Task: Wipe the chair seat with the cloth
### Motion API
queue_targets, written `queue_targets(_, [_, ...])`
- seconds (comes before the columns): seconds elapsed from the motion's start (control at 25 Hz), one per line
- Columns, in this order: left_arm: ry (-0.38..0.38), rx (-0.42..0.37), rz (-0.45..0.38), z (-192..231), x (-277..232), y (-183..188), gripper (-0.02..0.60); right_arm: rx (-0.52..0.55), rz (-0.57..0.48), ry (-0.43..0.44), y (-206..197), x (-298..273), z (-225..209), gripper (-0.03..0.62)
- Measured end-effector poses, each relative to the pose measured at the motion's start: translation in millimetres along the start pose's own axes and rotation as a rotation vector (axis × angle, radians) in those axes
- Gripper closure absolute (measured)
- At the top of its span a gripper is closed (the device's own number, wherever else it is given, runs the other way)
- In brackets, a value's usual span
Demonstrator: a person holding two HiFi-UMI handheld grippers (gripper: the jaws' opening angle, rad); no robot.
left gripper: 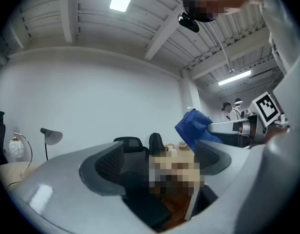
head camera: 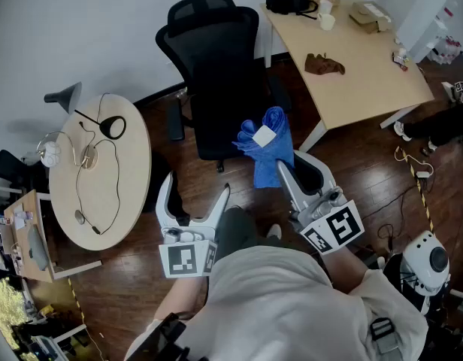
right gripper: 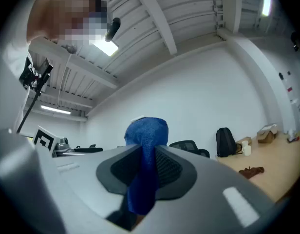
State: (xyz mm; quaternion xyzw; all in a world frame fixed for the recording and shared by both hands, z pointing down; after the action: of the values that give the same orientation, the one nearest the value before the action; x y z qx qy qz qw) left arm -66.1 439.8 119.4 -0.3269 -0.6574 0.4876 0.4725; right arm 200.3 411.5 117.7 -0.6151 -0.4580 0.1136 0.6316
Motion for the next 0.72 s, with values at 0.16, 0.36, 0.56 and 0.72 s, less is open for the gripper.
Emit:
queue_targets(0.16, [-0.009, 0.039, -0.018, 41.9, -47.1, -31.1, 0.049, 0.014, 0.007, -0.004, -28.3, -42.7, -28.3, 0.516])
queue_targets(0.36, [-0.022, 0.094, -0.033, 104.7, -121.1, -62.6, 0.061, 0.018, 0.062, -0.024, -61.3, -127.8, -63.7, 0.516])
queue_targets(0.56, [0.000, 0.086, -0.039, 204.6, -186.3, -86.5, 0.097, 0.059, 0.084, -0.015, -100.0, -241.4, -83.6, 0.516])
queue_targets(0.72, [-0.002, 0.090, -0.014, 240.6, -234.1, -111.2, 0.101, 0.082, 0.083, -0.030, -115.7, -294.1, -113.0, 0.516])
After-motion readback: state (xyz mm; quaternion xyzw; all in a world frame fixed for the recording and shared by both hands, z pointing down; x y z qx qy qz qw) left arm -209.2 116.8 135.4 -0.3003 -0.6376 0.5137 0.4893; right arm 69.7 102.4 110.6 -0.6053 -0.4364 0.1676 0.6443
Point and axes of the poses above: the fingertips, and each gripper's own axes: x backward along the fingers, z to its left, y out of its top, the point moved 10 cm from there along x, backward along the fingers, and after that the axes turned 10 degrees about -z, right-handed, at the moved point
